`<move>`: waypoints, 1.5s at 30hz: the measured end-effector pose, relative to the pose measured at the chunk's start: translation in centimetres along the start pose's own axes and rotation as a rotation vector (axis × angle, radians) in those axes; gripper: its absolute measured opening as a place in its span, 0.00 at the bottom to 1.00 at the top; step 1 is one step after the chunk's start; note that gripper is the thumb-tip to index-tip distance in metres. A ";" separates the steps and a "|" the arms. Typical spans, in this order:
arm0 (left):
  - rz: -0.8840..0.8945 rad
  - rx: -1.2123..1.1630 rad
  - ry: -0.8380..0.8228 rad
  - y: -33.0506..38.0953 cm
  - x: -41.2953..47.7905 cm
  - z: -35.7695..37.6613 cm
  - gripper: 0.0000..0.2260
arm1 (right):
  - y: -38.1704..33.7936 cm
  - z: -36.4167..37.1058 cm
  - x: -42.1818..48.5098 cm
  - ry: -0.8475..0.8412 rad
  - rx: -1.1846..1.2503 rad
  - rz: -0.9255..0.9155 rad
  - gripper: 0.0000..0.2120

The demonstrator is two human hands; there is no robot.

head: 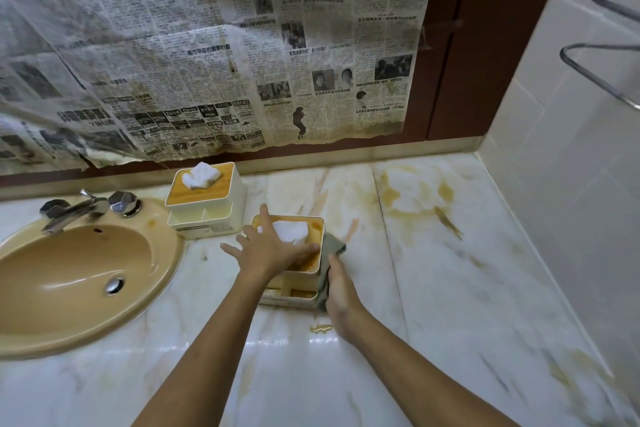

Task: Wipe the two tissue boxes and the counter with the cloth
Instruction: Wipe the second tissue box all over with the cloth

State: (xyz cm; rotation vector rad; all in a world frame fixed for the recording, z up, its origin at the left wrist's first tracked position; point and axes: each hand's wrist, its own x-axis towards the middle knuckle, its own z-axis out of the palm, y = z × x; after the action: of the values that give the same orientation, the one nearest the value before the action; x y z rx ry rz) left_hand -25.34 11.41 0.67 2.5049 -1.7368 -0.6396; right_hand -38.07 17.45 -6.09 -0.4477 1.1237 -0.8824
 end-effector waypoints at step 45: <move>0.215 0.032 -0.027 -0.9 1.4 0.4 0.63 | -8.2 -2.6 0.5 0.264 0.228 -0.261 0.15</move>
State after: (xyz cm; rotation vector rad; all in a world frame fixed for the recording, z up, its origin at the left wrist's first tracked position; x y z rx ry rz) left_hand -24.27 10.63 -0.39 2.2940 -2.0037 -0.6366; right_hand -43.50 12.48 -1.65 -0.2976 1.2023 -1.3129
